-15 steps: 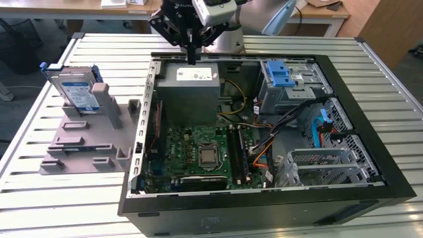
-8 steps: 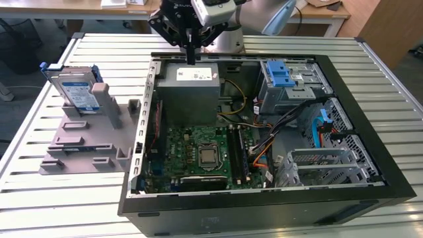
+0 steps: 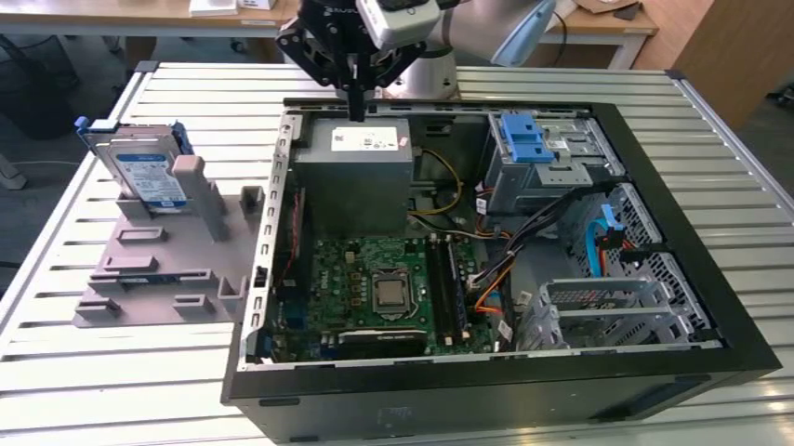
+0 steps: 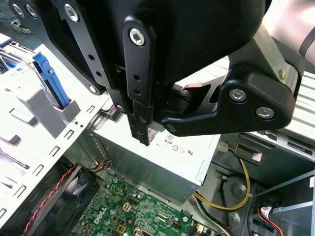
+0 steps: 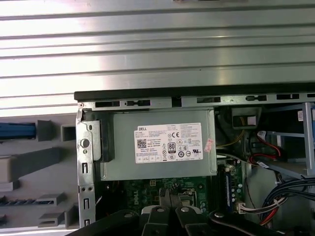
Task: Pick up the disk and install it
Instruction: 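Reach for the disk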
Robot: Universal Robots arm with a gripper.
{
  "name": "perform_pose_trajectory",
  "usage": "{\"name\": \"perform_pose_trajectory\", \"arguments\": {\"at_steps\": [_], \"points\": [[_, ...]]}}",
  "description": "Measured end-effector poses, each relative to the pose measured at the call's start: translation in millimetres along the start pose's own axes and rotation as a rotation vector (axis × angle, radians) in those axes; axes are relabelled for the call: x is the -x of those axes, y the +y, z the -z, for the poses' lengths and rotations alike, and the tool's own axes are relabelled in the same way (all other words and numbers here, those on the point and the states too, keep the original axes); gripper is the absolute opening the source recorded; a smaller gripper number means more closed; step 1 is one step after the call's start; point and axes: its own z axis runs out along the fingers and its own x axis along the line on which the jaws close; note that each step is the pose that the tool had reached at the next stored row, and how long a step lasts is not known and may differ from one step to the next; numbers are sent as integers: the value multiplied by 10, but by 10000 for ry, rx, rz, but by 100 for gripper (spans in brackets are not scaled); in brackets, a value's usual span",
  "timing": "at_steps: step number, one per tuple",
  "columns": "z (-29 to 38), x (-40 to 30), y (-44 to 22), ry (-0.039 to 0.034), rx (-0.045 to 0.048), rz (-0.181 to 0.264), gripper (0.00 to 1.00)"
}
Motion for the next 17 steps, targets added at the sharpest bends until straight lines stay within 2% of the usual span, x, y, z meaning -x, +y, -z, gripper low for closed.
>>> {"name": "perform_pose_trajectory", "arguments": {"at_steps": [17], "points": [[0, -57, -4, 0, 0, 0, 11]]}}
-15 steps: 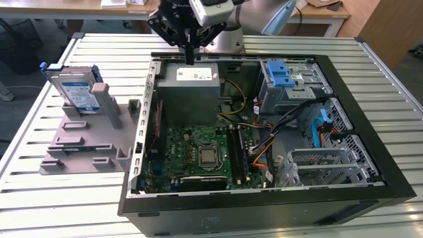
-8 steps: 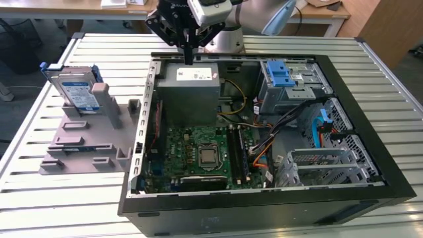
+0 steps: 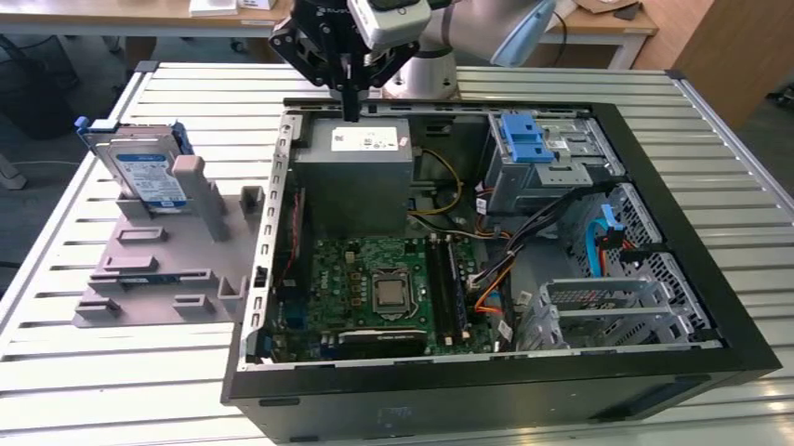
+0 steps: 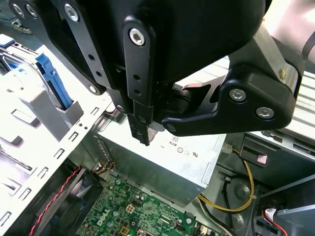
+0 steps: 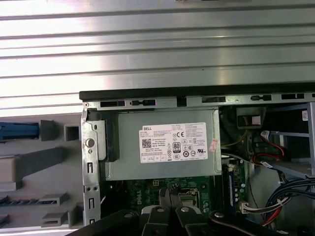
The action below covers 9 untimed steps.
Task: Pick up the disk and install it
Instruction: 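Reach for the disk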
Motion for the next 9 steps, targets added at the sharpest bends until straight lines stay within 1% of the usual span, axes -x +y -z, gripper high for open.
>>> {"name": "perform_pose_trajectory", "arguments": {"at_steps": [9], "points": [[0, -28, -2, 0, 0, 0, 11]]}}
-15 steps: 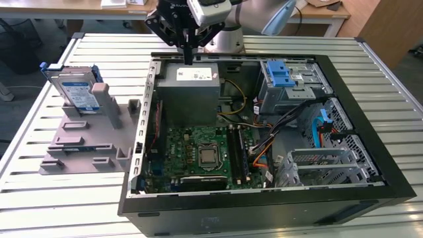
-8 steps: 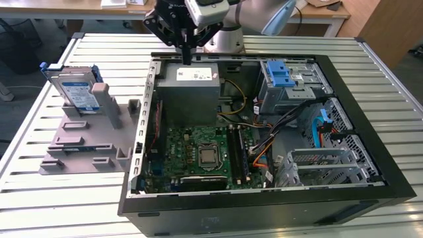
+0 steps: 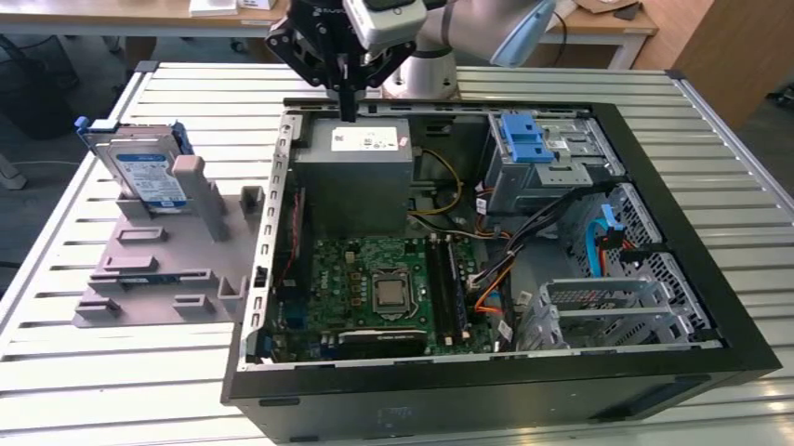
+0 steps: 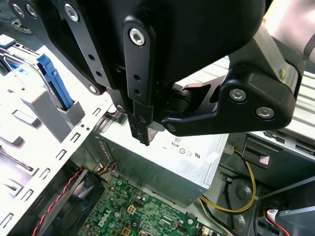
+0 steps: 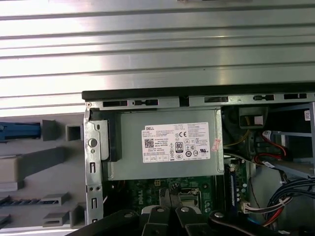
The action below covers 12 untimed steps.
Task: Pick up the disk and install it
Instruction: 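Reach for the disk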
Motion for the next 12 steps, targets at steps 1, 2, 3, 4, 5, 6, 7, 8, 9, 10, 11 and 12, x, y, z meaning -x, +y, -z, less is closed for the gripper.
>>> {"name": "perform_pose_trajectory", "arguments": {"at_steps": [1, 2, 3, 4, 5, 6, 7, 8, 9, 10, 11, 12], "points": [[0, -3, 0, 0, 0, 0, 11], [0, -5, 0, 0, 0, 1, 11], [0, -9, -1, 0, 0, 0, 11], [0, -13, -1, 0, -1, 0, 11], [0, -16, -1, 0, 0, 0, 11], [0, -21, -2, 0, 0, 0, 11], [0, -29, -3, 0, 0, 0, 11], [0, -36, -3, 0, 0, 0, 11], [0, -43, -2, 0, -1, 0, 11], [0, -52, -2, 0, 0, 1, 11], [0, -62, -2, 0, 0, 1, 11], [1, -74, -2, 1, -1, 1, 11]]}}
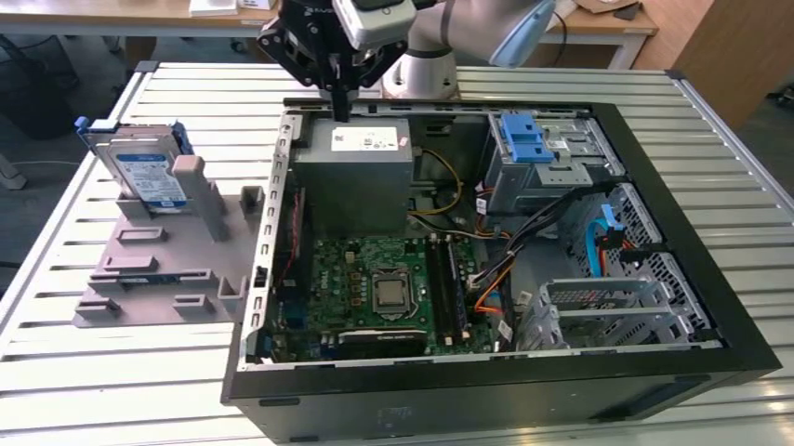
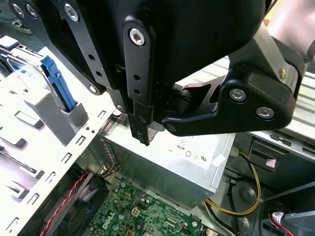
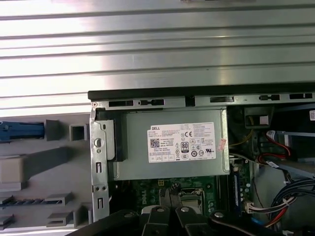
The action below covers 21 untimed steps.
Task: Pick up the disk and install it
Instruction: 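Reach for the disk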
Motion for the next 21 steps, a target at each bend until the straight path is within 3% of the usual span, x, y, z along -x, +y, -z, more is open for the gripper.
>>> {"name": "perform_pose_trajectory", "arguments": {"at_steps": [12, 21], "points": [[1, -218, 17, -1, 2, -1, 11], [1, -239, 16, -1, 1, -2, 11]]}}
